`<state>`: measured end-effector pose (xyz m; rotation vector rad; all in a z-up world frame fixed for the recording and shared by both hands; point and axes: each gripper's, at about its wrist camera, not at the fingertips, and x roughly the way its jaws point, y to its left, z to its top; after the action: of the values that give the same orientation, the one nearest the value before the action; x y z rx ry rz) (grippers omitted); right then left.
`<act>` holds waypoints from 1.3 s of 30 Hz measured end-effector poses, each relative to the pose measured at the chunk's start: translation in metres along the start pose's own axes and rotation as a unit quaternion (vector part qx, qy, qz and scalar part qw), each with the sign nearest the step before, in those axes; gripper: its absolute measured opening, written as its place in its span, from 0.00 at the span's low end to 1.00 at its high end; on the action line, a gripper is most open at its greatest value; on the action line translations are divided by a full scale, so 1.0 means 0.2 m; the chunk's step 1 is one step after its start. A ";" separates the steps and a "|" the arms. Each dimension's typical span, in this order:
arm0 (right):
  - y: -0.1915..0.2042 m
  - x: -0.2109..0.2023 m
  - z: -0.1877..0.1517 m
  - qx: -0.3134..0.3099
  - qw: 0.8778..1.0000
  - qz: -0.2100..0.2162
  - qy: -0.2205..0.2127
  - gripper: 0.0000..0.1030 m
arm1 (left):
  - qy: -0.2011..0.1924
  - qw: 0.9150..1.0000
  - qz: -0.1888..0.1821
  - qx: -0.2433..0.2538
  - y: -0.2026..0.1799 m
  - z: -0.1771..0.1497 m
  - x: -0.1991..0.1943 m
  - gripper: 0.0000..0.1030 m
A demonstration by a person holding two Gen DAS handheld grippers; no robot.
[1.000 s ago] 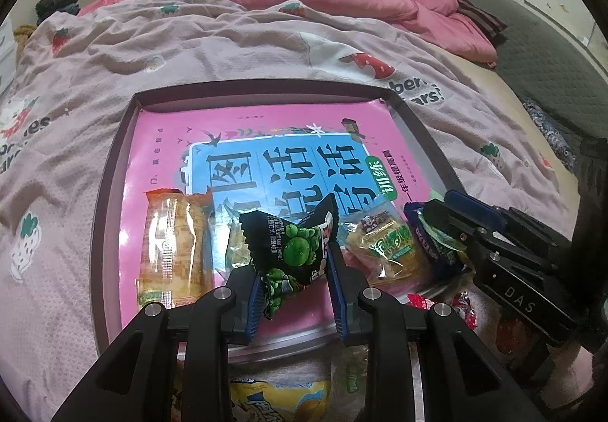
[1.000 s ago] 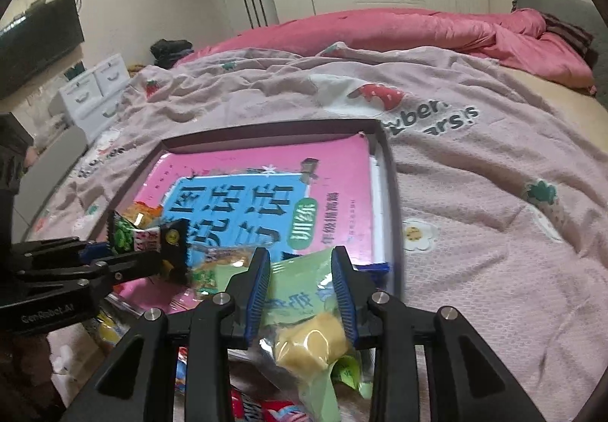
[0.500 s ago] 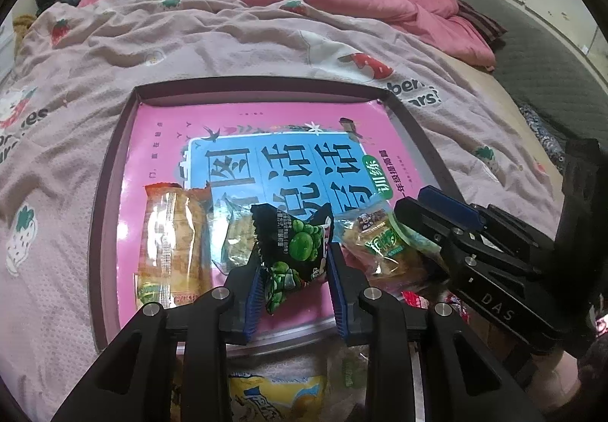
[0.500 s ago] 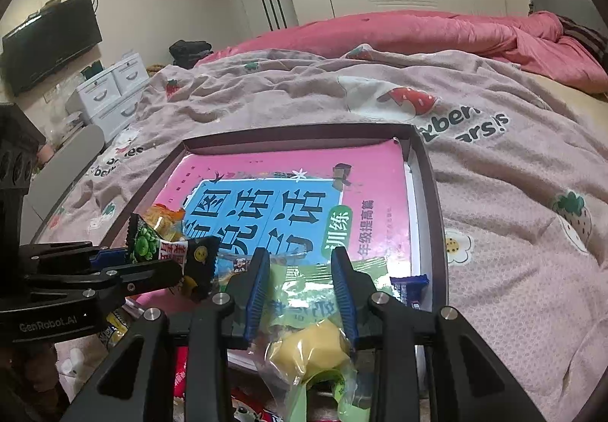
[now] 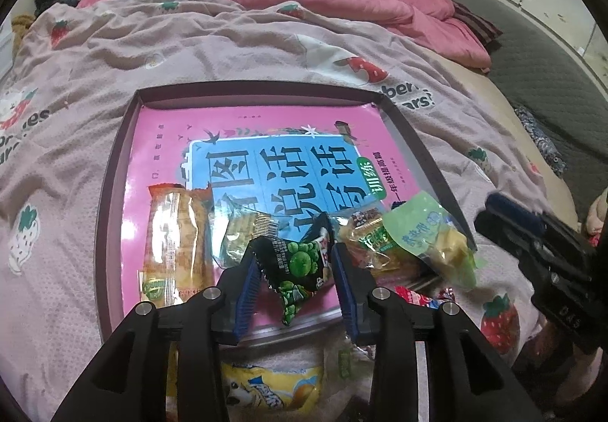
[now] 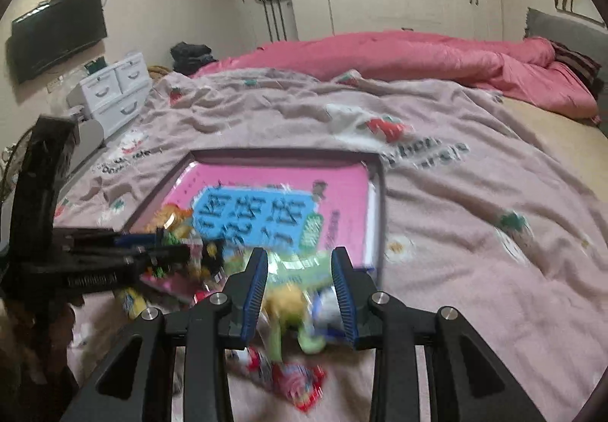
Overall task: Organize snacks
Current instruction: 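Open left tool releasing the green pea bag while right tool releases the pale green bag, then withdraw both open tools from the tray back toward the remaining snacks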
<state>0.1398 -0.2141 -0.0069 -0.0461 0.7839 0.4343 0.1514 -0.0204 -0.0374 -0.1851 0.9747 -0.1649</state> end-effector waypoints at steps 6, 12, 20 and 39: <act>0.00 -0.01 -0.08 -0.008 0.999 -0.021 0.035 0.34 | -0.001 1.000 -0.006 0.009 -0.02 -0.02 -0.03 0.49; 0.05 0.03 -0.13 -0.034 0.997 -0.031 0.058 0.34 | -0.002 1.000 -0.009 0.012 -0.03 -0.03 -0.06 0.49; 0.07 0.12 -0.11 -0.044 0.997 -0.033 0.059 0.34 | -0.003 1.000 -0.011 0.018 -0.05 -0.03 -0.06 0.49; 0.06 0.11 -0.04 -0.033 0.999 -0.016 0.014 0.39 | -0.032 0.999 0.005 0.020 -0.07 -0.01 -0.18 0.60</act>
<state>0.1425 -0.1964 -0.0255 -0.1257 0.7945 0.4292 0.1292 -0.0266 -0.0054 -0.1490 0.9072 -0.1686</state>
